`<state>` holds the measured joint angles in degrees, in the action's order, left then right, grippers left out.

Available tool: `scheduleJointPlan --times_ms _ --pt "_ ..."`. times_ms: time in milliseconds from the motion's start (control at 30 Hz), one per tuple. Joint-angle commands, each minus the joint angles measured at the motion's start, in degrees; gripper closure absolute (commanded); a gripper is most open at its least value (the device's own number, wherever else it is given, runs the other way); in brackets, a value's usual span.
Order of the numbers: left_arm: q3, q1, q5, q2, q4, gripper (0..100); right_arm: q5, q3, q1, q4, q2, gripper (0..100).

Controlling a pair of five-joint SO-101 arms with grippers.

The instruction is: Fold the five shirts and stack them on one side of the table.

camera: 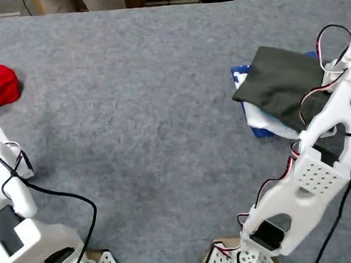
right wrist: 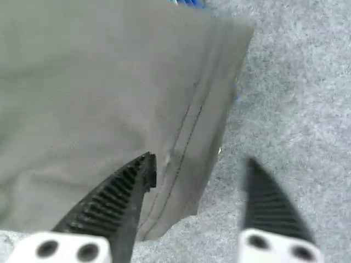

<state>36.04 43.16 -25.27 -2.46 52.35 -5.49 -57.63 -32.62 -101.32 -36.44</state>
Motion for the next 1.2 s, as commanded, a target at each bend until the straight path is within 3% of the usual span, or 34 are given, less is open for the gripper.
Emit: scheduleJointPlan --times_ms 0,100,233,400,567,700,867,1033,1167 --pt "-12.66 3.43 -1.32 -4.26 12.92 98 0.09 -3.03 -0.66 -0.79 6.29 64.3" --pt "-21.71 5.71 -1.58 -5.85 19.87 98 0.97 -2.59 1.45 -0.79 9.01 74.0" --pt "-25.67 5.89 -1.67 -6.46 24.44 98 7.03 -2.33 7.96 0.18 8.92 99.8" --pt "-22.77 7.38 -2.11 -6.29 23.47 98 18.9 0.48 14.37 0.44 4.26 98.0" --pt "-16.0 12.22 -8.35 -6.64 16.09 98 25.23 6.02 15.43 3.16 -7.87 99.4" --pt "-11.87 18.55 -10.99 -6.46 7.82 98 25.93 3.65 14.64 3.6 -17.19 99.4" --pt "-7.03 21.8 -13.89 -6.64 -1.14 98 25.85 -16.4 16.75 -1.05 -15.43 99.4" --pt "-6.07 21.98 -14.15 -6.64 -2.46 98 25.14 -35.82 16.66 -1.05 -8.4 99.4" --pt "-6.24 22.07 -14.15 -6.64 -2.46 98 21.1 -36.35 13.76 -0.88 -2.51 99.4"
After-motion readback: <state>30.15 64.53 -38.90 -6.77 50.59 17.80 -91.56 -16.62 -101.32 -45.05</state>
